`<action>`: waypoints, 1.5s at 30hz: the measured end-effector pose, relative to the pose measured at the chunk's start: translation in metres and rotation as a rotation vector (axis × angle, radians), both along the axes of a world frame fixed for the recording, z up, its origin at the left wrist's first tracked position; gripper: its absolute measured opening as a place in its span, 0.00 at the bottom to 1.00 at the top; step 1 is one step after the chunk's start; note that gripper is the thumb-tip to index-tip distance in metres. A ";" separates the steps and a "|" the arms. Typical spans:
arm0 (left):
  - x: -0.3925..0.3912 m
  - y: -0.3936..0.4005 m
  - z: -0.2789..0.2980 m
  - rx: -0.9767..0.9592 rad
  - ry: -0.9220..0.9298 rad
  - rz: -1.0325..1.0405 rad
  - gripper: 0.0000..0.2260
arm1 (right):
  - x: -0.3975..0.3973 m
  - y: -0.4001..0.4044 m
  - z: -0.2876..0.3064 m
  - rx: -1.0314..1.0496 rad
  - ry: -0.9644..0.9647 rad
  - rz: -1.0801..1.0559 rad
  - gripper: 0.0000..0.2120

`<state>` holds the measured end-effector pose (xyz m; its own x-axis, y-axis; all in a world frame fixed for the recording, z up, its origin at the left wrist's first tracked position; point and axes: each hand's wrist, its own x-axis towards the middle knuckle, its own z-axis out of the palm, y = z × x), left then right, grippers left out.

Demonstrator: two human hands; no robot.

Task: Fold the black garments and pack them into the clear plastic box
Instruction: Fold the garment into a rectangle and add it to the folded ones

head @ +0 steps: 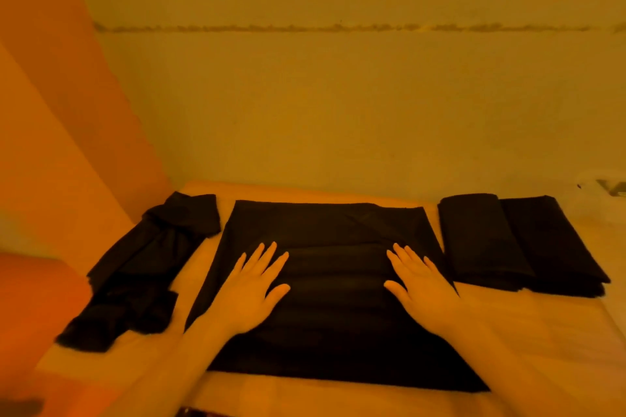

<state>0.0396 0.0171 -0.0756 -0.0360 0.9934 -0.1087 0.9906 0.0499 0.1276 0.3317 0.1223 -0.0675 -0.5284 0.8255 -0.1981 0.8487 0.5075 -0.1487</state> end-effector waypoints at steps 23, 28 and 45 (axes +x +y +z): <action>-0.009 -0.162 -0.023 0.115 0.109 -0.116 0.30 | 0.079 -0.154 -0.010 -0.001 -0.205 0.112 0.37; -0.013 -0.167 -0.017 0.082 0.064 -0.073 0.29 | 0.077 -0.161 -0.007 0.153 -0.122 0.143 0.35; -0.024 -0.178 0.014 0.319 -0.394 0.240 0.07 | 0.107 -0.177 0.002 0.154 0.335 0.116 0.15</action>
